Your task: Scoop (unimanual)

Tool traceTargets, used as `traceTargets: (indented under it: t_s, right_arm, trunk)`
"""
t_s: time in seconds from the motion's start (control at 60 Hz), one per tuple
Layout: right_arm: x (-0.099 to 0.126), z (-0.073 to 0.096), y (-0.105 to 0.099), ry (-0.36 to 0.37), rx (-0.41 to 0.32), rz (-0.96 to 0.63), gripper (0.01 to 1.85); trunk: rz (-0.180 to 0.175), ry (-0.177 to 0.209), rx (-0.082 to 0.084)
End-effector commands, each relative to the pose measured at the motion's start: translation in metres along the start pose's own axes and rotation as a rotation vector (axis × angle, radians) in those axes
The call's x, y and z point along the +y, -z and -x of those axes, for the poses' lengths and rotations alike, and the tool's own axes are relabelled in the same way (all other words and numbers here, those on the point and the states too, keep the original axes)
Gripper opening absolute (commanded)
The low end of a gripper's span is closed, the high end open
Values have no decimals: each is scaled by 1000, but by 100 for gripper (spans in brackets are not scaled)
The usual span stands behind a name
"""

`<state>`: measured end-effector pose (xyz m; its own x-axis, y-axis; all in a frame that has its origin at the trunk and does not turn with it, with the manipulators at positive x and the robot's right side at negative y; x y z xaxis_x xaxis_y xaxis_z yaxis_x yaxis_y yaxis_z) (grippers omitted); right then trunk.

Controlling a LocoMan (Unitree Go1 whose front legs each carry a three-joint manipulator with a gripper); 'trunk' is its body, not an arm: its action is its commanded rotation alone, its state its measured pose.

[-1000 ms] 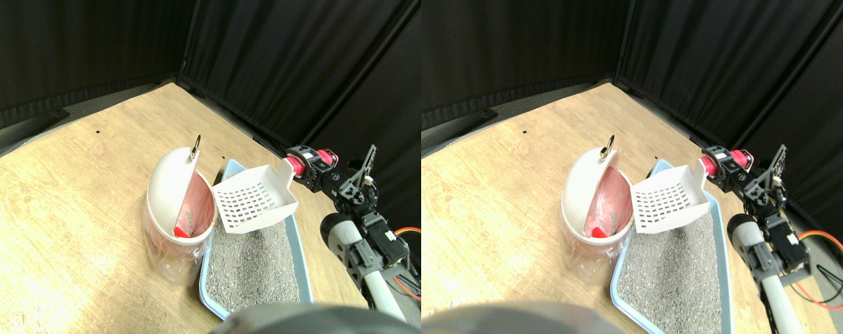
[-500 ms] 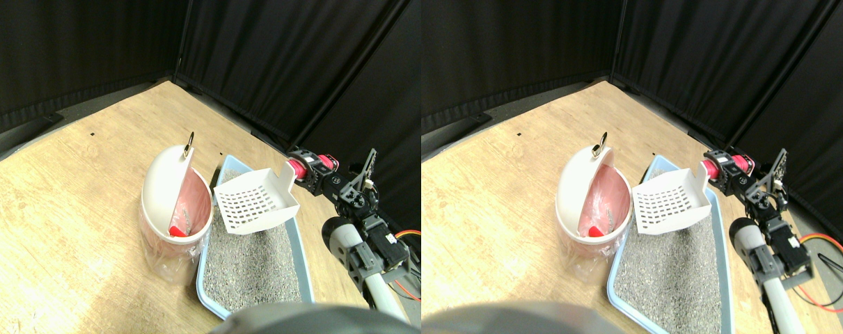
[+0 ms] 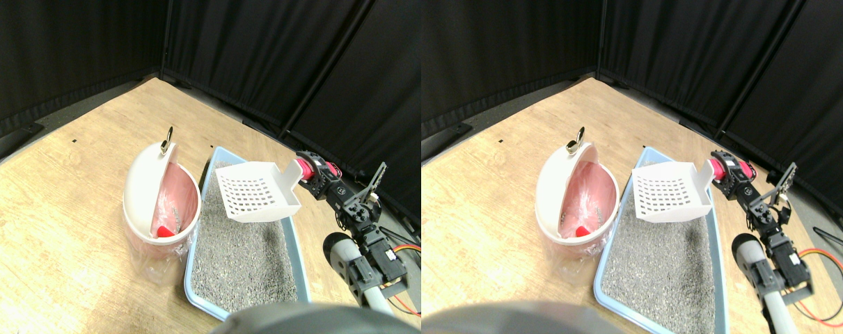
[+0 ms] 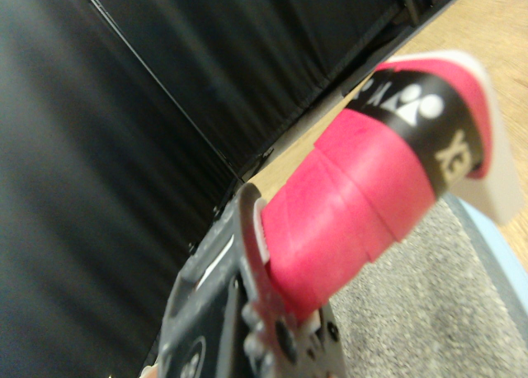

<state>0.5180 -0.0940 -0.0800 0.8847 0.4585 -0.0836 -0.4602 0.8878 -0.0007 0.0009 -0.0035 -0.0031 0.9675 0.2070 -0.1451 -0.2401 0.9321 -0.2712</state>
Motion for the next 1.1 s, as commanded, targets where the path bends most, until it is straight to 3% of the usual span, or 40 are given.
traceTargets:
  t_s: [0.017, 0.2, 0.383, 0.433, 0.7, 0.75, 0.867, 1.1]
  right_arm:
    - [-6, 2, -5, -42, -117, -1, 5]
    - [-24, 15, 3, -27, -170, -22, 5]
    - [-45, 30, 14, 20, -215, -24, 5]
    - [-51, 37, 19, 62, -218, -39, 5]
    - [-71, 54, 42, 115, -234, -92, 5]
    - [-74, 58, 48, 156, -242, -107, 5]
    - [-80, 60, 58, 148, -236, -153, 5]
    - [-84, 63, 85, 229, -234, -243, 5]
  trunk:
    - [0, 23, -7]
    - [-33, 59, -4]
    - [-64, 101, 0]
    - [-70, 109, 1]
    - [-99, 134, 3]
    - [-104, 138, 4]
    - [-117, 147, 4]
    - [-141, 152, 6]
